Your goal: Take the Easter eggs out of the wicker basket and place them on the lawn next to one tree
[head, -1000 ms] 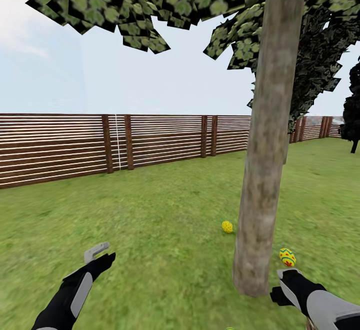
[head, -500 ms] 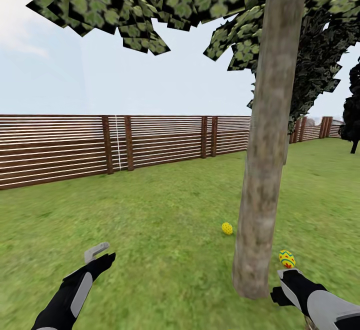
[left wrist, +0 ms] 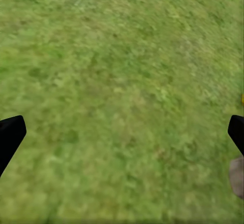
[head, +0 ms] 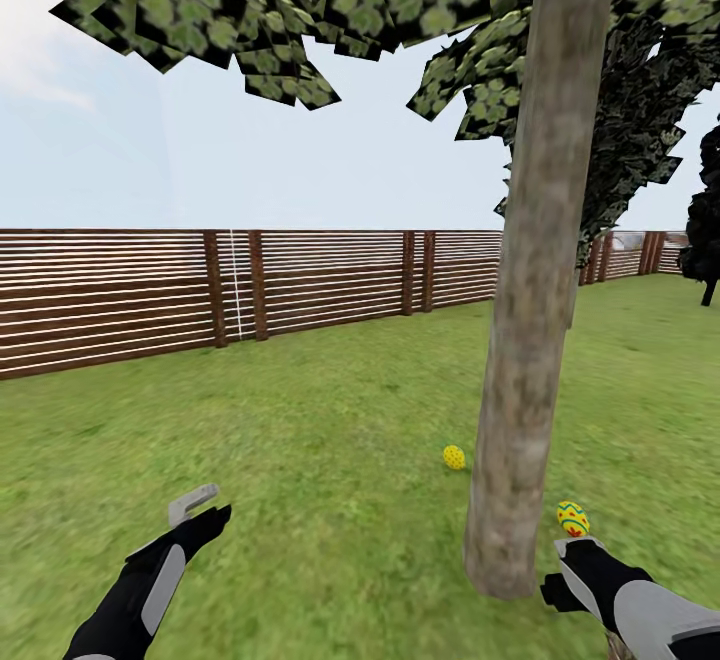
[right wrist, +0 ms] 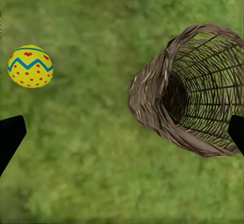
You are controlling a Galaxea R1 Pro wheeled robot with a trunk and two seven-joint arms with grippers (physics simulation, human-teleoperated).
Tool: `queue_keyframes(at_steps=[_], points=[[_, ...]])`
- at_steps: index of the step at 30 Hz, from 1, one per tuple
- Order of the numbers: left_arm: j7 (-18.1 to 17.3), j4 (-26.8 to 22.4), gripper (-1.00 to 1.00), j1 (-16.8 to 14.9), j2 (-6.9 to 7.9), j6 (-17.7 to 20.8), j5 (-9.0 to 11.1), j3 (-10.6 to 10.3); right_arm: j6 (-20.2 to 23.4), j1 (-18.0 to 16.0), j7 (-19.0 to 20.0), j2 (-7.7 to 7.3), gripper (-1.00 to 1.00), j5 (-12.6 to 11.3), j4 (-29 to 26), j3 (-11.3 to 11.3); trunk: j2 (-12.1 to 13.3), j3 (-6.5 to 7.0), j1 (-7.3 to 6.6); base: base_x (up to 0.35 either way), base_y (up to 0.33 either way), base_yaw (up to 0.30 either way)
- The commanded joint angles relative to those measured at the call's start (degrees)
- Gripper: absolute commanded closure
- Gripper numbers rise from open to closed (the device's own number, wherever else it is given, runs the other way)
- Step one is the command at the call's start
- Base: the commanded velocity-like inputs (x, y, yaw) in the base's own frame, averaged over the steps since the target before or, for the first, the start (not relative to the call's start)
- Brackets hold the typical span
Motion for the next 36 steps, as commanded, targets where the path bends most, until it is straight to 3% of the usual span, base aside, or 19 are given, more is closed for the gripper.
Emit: queue_keyframes(at_steps=[1,36], points=[[0.32,-0.1,-1.0,-0.01,0.0,0.31,0.61,-0.04,0.33,-0.01,-0.24,0.01,-1.0,-0.56,-0.13,0.4,0.36,0.1,-0.22,0.0,0.0,0.0],[0.32,-0.1,-1.0,0.0,0.01,0.4,0.62,-0.04,0.33,-0.01,-0.24,-0.12,-1.0,-0.56,-0.13,0.4,14.4,6.4,-7.91,0.0,0.0,-0.002]])
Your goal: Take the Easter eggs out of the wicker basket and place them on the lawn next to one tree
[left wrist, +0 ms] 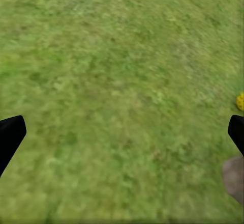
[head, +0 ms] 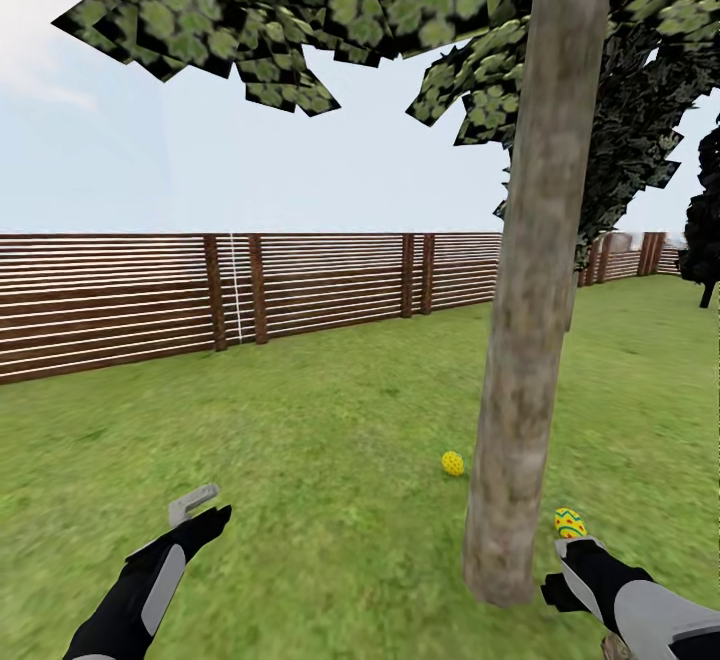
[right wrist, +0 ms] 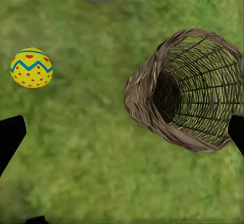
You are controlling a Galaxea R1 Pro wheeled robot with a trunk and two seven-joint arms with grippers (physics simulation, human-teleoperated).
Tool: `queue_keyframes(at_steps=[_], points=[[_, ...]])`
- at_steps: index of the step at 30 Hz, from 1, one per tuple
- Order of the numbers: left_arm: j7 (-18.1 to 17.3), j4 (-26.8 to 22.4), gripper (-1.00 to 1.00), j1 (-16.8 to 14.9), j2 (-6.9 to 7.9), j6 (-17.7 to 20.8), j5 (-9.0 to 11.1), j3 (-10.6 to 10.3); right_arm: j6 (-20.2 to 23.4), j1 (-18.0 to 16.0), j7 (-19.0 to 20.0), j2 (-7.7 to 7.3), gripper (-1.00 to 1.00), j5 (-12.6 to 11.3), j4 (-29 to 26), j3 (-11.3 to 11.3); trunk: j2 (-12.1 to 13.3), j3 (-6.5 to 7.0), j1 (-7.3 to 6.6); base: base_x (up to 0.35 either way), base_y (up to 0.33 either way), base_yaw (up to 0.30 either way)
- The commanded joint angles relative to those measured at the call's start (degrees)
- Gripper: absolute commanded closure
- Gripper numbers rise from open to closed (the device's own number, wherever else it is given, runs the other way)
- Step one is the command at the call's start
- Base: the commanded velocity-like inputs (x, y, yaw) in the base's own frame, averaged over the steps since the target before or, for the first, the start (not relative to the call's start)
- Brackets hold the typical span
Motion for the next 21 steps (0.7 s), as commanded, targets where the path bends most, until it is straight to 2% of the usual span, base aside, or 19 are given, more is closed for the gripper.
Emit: queue_keyframes(at_steps=[1,16,21], points=[[0.32,-0.11,-1.0,-0.03,0.0,0.32,0.61,-0.04,0.33,-0.02,-0.2,-0.01,-1.0,-0.56,-0.13,0.4,0.35,0.12,-0.22,0.0,0.0,-0.133],[0.41,-0.11,-1.0,-0.04,0.0,0.48,0.65,-0.04,0.42,-0.02,-0.15,-0.02,-1.0,-0.63,-0.12,0.4,6.37,3.58,-3.51,-0.001,0.0,-0.238],[0.41,-0.04,-1.0,-0.05,0.0,0.49,0.67,0.01,0.42,-0.02,-0.2,0.05,-1.0,-0.64,-0.12,0.4,8.37,4.81,-4.61,-0.171,0.0,-0.217]])
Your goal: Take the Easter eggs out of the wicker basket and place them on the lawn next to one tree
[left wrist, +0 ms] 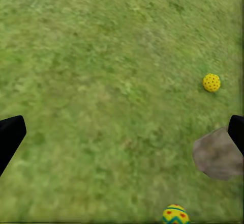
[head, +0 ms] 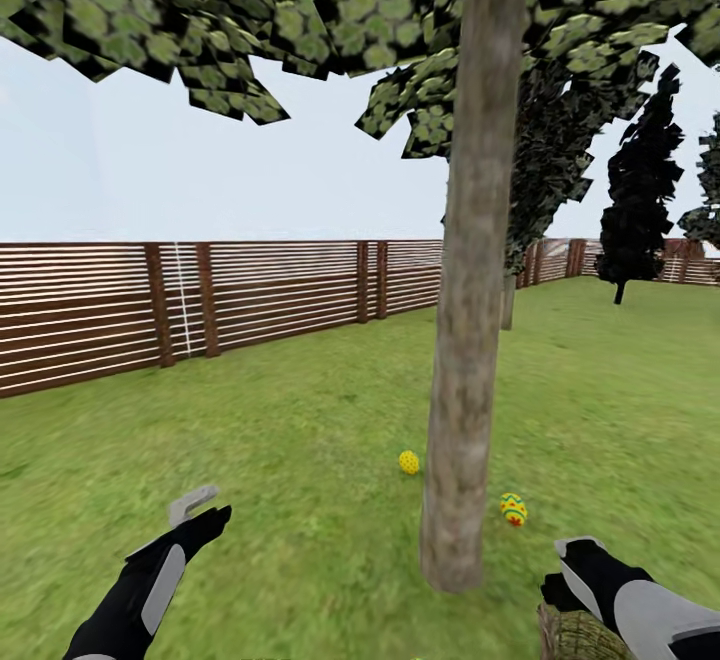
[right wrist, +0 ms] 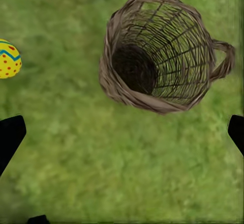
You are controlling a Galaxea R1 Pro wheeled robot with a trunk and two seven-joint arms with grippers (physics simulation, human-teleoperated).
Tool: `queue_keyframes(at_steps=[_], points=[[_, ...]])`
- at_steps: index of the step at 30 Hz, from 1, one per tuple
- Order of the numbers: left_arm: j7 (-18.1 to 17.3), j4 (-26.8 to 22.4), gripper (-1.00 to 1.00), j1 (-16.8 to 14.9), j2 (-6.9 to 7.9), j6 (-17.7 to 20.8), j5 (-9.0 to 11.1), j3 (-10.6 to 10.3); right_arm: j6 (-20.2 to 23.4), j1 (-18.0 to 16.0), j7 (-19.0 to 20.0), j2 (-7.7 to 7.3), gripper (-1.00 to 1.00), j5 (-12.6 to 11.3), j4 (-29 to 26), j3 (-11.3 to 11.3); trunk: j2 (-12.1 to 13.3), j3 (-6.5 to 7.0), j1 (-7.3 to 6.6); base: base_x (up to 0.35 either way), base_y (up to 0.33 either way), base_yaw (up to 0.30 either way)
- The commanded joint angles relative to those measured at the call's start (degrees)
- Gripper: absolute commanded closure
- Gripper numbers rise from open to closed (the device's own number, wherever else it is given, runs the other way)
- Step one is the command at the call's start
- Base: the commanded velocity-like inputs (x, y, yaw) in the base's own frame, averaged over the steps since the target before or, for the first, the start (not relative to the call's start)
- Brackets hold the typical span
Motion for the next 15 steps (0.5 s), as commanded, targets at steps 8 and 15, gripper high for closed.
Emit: queue_keyframes(at_steps=[8,15], points=[[0.33,-0.1,-1.0,0.02,0.01,0.32,0.56,-0.08,0.31,0.01,-0.27,0.02,-1.0,-0.52,-0.11,0.4,3.21,1.56,-1.78,-0.325,0.0,-0.05],[0.33,-0.09,-1.0,0.02,0.01,0.23,0.57,-0.08,0.31,0.01,-0.27,0.02,-1.0,-0.53,-0.11,0.4,6.01,2.82,-3.32,-0.337,0.0,-0.001]])
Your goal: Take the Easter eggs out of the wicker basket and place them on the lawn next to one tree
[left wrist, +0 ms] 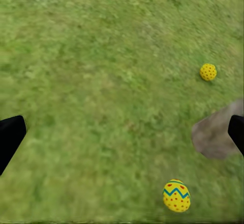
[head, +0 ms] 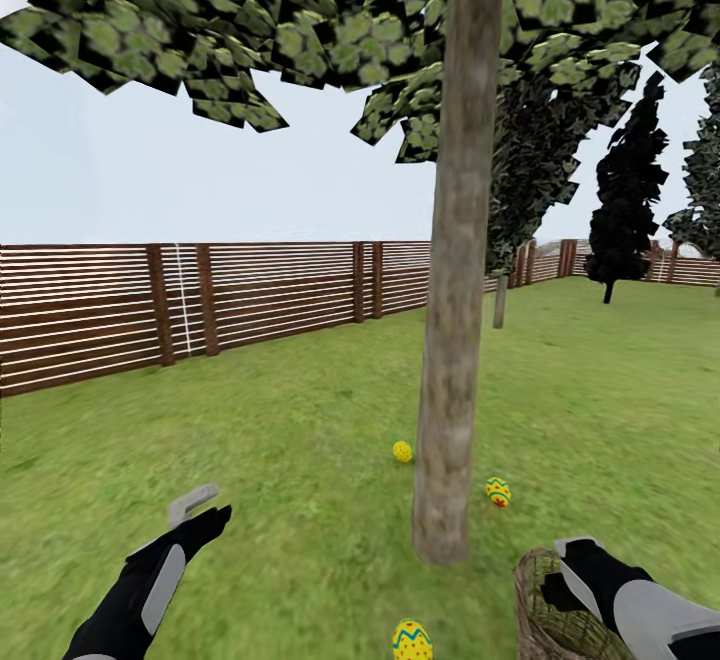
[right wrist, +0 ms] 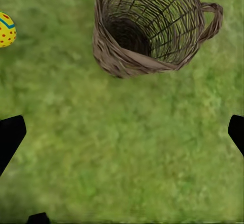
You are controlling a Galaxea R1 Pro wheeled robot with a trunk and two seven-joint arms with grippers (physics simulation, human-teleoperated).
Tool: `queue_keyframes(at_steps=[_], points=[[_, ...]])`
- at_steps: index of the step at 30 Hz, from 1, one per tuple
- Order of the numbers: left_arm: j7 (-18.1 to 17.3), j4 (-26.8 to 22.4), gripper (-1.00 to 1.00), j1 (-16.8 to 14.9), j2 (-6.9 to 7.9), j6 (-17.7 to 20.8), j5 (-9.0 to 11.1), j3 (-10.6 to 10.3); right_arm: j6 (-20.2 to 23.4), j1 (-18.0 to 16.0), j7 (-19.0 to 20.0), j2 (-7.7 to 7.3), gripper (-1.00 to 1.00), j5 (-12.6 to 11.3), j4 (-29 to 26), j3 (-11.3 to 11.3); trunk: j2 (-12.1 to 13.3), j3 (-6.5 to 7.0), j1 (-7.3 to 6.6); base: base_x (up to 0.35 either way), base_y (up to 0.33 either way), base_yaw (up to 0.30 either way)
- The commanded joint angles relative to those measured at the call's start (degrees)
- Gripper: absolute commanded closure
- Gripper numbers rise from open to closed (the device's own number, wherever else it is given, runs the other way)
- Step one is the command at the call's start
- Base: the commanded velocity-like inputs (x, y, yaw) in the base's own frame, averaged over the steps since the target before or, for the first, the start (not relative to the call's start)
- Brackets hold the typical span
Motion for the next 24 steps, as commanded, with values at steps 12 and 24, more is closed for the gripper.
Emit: queue_keyframes(at_steps=[12,24], points=[[0.32,-0.09,-1.0,0.02,0.0,0.28,0.65,0.04,0.33,0.02,-0.3,-0.06,-1.0,-0.55,-0.12,0.39,4.81,2.14,-2.67,-0.123,0.0,0.0],[0.32,-0.15,-1.0,0.01,0.0,0.25,0.65,0.04,0.33,0.02,-0.33,-0.07,-1.0,-0.55,-0.12,0.39,9.62,4.3,-5.3,-0.001,0.0,0.0]])
